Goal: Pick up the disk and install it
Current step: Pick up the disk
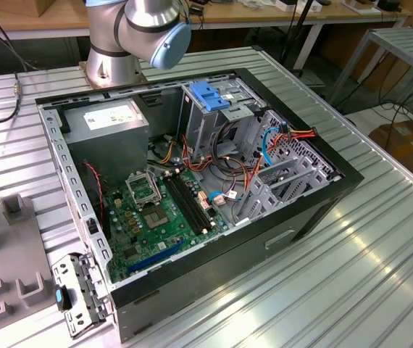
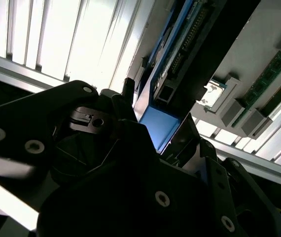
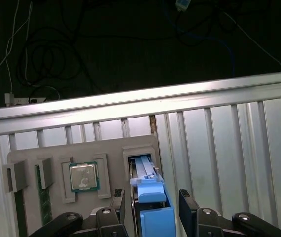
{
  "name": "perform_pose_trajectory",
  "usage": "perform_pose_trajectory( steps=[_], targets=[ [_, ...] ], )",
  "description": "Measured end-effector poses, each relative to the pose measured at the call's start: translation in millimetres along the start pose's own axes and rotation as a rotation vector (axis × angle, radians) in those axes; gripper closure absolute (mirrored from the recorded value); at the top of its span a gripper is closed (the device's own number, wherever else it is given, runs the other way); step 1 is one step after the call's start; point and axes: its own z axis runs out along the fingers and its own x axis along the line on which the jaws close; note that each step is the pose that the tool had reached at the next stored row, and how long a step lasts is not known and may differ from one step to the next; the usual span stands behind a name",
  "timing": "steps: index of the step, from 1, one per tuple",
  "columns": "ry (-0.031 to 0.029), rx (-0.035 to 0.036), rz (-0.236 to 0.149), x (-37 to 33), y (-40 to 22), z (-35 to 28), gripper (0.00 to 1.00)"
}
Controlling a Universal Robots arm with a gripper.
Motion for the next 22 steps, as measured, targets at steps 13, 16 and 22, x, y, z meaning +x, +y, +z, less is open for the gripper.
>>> perform_pose_trajectory(
  steps=[13,16,22],
  targets=[
    [0.0002,0.0004,-0.035,0.1,0.2,1.7,0.44],
    [0.0001,0.0005,-0.036,0.1,0.2,1.8,0.45],
    [0.0010,0.0005,-0.038,0.1,0.2,2.0,0.53]
  ],
)
